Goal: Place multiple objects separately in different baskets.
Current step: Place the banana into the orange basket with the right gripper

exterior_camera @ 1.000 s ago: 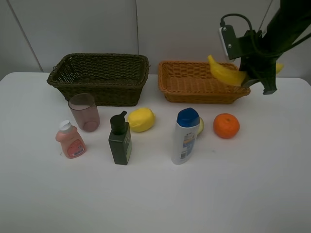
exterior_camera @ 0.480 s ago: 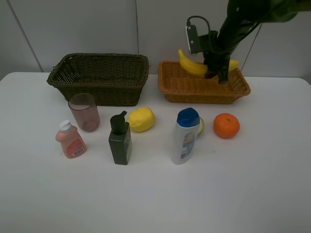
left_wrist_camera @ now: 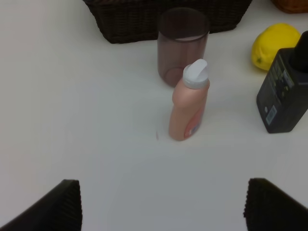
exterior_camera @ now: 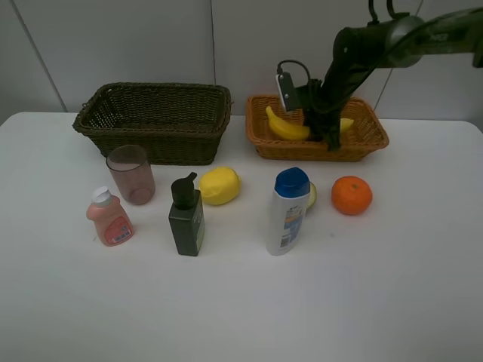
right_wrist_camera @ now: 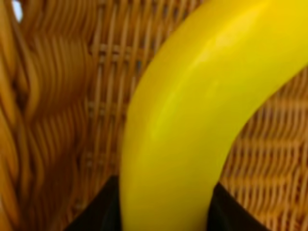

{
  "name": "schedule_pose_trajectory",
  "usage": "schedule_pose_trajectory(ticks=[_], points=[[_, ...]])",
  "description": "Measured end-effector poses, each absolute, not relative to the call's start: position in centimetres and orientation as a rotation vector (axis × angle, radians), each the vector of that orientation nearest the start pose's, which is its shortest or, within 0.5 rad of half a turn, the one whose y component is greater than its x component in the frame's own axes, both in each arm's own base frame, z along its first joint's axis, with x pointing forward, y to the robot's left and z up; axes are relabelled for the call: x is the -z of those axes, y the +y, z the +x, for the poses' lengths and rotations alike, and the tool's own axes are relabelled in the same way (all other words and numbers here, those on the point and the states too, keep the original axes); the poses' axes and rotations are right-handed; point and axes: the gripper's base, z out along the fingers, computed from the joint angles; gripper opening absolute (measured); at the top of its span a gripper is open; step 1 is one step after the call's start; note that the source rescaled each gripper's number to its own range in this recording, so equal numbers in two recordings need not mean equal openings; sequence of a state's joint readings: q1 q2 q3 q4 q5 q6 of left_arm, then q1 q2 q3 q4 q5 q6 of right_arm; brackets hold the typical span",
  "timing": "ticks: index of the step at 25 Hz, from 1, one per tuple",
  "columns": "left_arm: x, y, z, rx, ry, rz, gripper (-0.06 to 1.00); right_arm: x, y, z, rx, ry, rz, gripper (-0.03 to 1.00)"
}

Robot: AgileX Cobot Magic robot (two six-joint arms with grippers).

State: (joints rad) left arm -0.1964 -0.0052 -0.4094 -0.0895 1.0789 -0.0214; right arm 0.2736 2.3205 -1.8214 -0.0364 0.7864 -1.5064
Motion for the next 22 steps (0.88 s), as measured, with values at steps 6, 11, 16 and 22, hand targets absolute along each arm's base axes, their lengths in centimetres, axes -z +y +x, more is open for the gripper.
schedule_pose_trajectory(ticks=[6,11,16,22], points=[[-25.06,-0.76,0.13,0.236,2.145,0.189,0.9,-13.54,13.1,47.5,0.34,1.763,-2.224,0.0],[-25.06,-0.76,0.13,0.236,2.145,0.189,0.9,-13.6,13.14,47.65,0.353,1.753,-2.211,0.0],[-25.06,-0.76,0.13,0.236,2.145,0.189,0.9,-13.63,13.17,47.73,0.36,1.747,-2.204,0.0],[-25.06,-0.76,0.13,0.236,2.145,0.189,0.9,-13.66,13.19,47.79,0.366,1.742,-2.199,0.11]])
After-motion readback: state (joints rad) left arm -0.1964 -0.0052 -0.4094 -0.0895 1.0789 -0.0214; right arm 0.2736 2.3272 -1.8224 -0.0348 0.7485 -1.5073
